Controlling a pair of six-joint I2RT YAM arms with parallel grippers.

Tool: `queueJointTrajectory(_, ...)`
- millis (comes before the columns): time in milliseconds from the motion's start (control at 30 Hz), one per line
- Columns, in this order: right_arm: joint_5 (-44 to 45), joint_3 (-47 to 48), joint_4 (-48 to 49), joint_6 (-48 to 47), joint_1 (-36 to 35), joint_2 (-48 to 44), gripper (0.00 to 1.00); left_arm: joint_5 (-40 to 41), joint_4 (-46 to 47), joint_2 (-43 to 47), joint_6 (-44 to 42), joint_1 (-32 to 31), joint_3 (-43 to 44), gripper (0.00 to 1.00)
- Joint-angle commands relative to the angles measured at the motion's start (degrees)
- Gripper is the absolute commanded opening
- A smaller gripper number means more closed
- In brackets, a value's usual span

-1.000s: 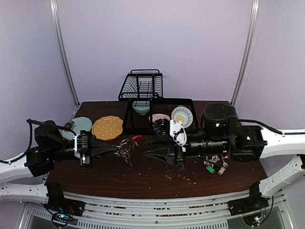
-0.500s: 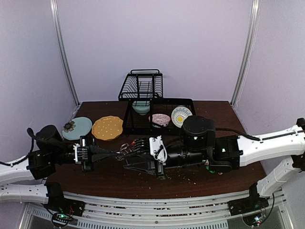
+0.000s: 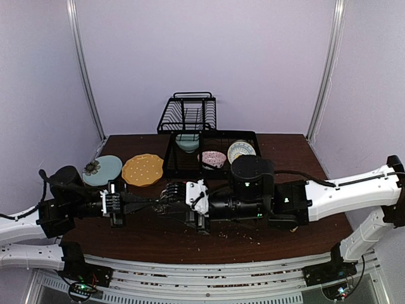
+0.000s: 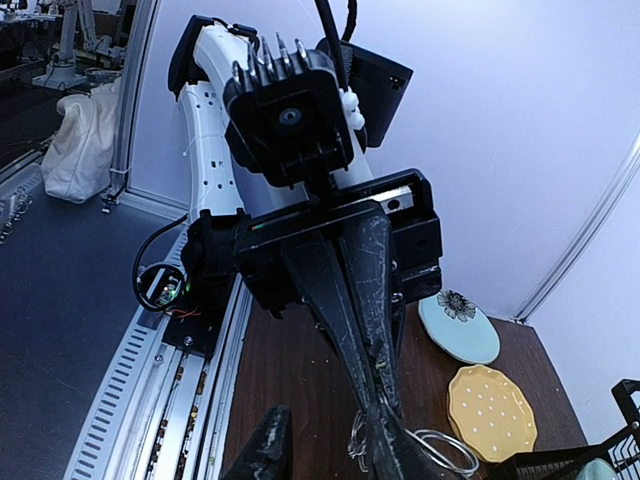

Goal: Put the keys on the keyring

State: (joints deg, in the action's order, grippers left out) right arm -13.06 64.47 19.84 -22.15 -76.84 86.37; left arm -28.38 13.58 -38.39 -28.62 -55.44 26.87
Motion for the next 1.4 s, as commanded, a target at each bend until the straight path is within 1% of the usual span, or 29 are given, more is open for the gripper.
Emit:
queueJointTrajectory(0,1.90,1.23,1.31,0.96,1.30,-1.26,0.27,-0.78,2.06,0.66,0.12,-0.02,1.38,0.00)
queueJointTrajectory(67,1.92,0.97,1.09,1.09,1.61,-1.86,0.27,-0.64,1.93,0.63,0.10,-0.02,1.38,0.00)
queueJointTrajectory(233,-4.63,-0.85,3.56,2.31,2.31,-3.90,0.30,0.38,1.45,0.61,-0.03,-0.02,1.48,0.00)
queueJointTrajectory(400,-2.95,-0.16,2.35,2.14,2.35,-2.61,0.30,0.47,1.44,0.38,0.16,-0.02,1.58,0.00)
queueJointTrajectory(500,-1.18,1.94,-1.21,0.93,2.31,-0.63,0.29,0.37,1.45,0.38,0.30,-0.02,1.67,0.00)
queueJointTrajectory(600,-0.64,3.25,-3.10,0.56,2.31,0.88,0.25,0.54,1.45,0.29,0.36,-0.02,1.68,0.00)
queueJointTrajectory(667,0.00,3.74,-3.77,0.46,2.32,1.52,0.18,0.53,1.45,0.26,0.46,-0.02,1.64,0.00)
queueJointTrajectory(733,0.22,4.07,-4.24,0.44,2.33,1.91,0.13,0.61,1.45,0.36,0.47,-0.02,1.62,0.00)
queueJointTrajectory(867,0.86,3.98,-4.62,0.57,2.37,2.18,0.08,0.62,1.45,0.35,0.50,-0.02,1.60,0.00)
queueJointTrajectory(1000,3.36,4.53,-6.37,0.22,2.32,2.85,0.04,0.37,1.45,0.54,0.72,-0.02,1.68,0.00)
queueJointTrajectory(1067,3.89,5.05,-7.58,-0.19,2.36,3.14,0.00,0.29,1.45,0.56,0.77,-0.02,1.69,0.00)
queueJointTrajectory(1200,4.05,5.69,-9.01,-0.47,2.35,3.32,0.00,-0.14,1.45,0.55,0.98,-0.02,1.69,0.00)
queueJointTrajectory(1267,3.05,4.98,-7.65,0.58,2.81,2.27,0.00,-0.13,1.71,0.55,1.20,-0.02,1.49,0.00)
queueJointTrajectory(1333,-1.57,1.76,-2.96,2.71,4.23,0.11,0.00,-0.89,1.86,0.44,1.77,0.06,1.20,0.19)
queueJointTrajectory(1367,-4.56,-0.24,0.41,4.08,5.10,-1.15,0.00,-1.94,1.06,0.18,1.88,0.06,1.43,0.24)
